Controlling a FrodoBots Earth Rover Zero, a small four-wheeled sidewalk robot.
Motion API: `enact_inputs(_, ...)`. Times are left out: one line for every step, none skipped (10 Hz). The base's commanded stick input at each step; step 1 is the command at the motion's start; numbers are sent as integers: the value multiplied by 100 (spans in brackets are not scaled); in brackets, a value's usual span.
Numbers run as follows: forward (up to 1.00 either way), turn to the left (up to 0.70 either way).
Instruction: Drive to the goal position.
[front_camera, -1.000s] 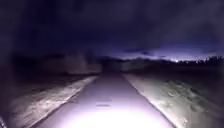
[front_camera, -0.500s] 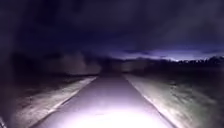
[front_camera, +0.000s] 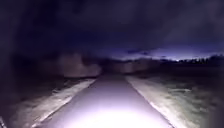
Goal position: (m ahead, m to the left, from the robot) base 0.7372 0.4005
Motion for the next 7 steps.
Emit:
enact_inputs(85,0)
enact_inputs(85,0)
enact_inputs(85,0)
enact_inputs(85,0)
enact_inputs(85,0)
enact_inputs(85,0)
enact_inputs(85,0)
